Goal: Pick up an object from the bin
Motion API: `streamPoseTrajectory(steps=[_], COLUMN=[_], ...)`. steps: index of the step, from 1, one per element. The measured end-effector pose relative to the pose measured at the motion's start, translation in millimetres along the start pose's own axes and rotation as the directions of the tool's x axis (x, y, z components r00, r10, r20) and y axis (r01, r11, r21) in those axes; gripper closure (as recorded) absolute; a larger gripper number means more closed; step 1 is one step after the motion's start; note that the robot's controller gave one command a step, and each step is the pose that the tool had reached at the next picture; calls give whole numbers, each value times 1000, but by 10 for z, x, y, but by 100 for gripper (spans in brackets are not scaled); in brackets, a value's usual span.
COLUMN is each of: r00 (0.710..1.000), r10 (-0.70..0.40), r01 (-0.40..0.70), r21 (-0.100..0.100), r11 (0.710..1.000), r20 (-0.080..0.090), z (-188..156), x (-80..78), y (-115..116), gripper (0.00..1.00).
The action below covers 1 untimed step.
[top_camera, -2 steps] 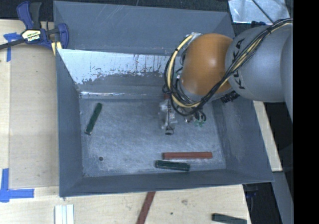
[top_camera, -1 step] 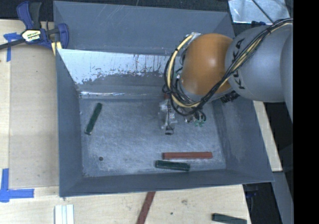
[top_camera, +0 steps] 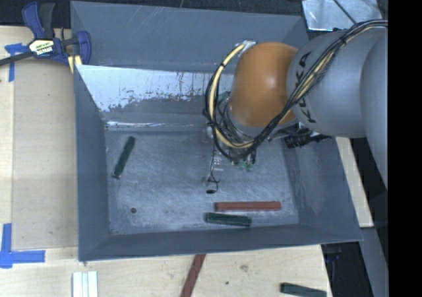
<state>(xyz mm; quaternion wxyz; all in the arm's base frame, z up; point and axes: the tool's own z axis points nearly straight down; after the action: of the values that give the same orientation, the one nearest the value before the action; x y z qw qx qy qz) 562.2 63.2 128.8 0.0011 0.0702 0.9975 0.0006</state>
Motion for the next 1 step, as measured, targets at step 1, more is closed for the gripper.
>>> streamPoseTrajectory(steps=[1], r00=[1000], r10=[1], r01=[-1], r21=[1], r11=[1000], r20=[-1], z=[5], x=[1], y=[-7], gripper=[0])
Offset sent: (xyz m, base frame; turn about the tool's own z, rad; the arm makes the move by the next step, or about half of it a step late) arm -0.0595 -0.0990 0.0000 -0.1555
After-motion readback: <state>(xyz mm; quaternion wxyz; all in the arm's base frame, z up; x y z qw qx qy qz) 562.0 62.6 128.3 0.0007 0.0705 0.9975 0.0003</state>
